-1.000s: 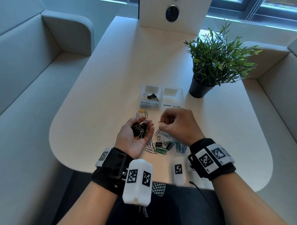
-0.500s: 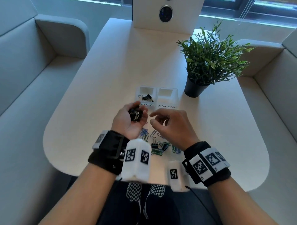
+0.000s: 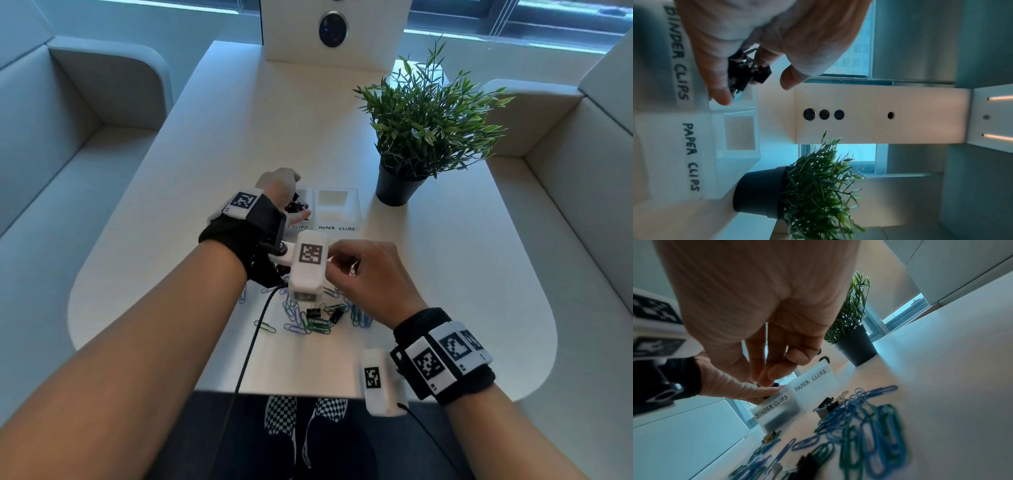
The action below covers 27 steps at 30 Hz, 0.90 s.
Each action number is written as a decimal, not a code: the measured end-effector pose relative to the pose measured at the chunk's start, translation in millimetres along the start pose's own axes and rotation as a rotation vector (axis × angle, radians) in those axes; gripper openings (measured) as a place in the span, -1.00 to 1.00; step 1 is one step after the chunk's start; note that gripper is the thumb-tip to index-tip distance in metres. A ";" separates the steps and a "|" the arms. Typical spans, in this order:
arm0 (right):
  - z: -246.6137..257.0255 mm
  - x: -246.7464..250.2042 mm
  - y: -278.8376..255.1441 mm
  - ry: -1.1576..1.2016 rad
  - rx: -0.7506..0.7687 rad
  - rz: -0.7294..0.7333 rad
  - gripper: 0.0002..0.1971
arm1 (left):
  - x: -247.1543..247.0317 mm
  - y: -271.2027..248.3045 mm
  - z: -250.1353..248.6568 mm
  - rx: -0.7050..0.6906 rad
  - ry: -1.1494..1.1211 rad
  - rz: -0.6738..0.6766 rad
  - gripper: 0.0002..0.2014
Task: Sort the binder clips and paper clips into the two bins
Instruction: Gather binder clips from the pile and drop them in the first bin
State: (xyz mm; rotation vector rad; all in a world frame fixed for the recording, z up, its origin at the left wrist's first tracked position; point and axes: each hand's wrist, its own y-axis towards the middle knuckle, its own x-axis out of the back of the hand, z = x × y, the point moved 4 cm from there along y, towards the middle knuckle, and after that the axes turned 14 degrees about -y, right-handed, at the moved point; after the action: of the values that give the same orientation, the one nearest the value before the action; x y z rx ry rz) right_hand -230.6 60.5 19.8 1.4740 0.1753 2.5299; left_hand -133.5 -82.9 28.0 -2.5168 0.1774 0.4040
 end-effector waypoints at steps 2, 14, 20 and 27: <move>-0.2 -0.1 -0.6 -0.004 -0.005 0.007 -0.92 | 0.5 0.6 -4.0 0.004 0.074 0.029 -0.54; -17.7 18.3 2.6 -0.090 -0.095 -0.078 -0.88 | 11.9 -13.3 -30.0 0.075 0.019 0.091 -0.57; -38.1 7.3 15.0 -0.265 -0.191 0.148 -0.80 | 45.4 -49.1 0.1 0.129 -0.212 0.204 -0.67; -20.3 -17.0 28.4 -0.390 -0.111 0.263 -0.76 | 65.0 -58.8 57.6 0.193 -0.322 0.151 -0.74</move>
State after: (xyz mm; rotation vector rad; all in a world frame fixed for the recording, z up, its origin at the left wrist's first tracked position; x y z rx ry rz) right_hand -243.5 29.0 1.4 2.0157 -0.2306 2.3242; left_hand -73.8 -4.4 -7.6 -2.2209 0.2666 0.8050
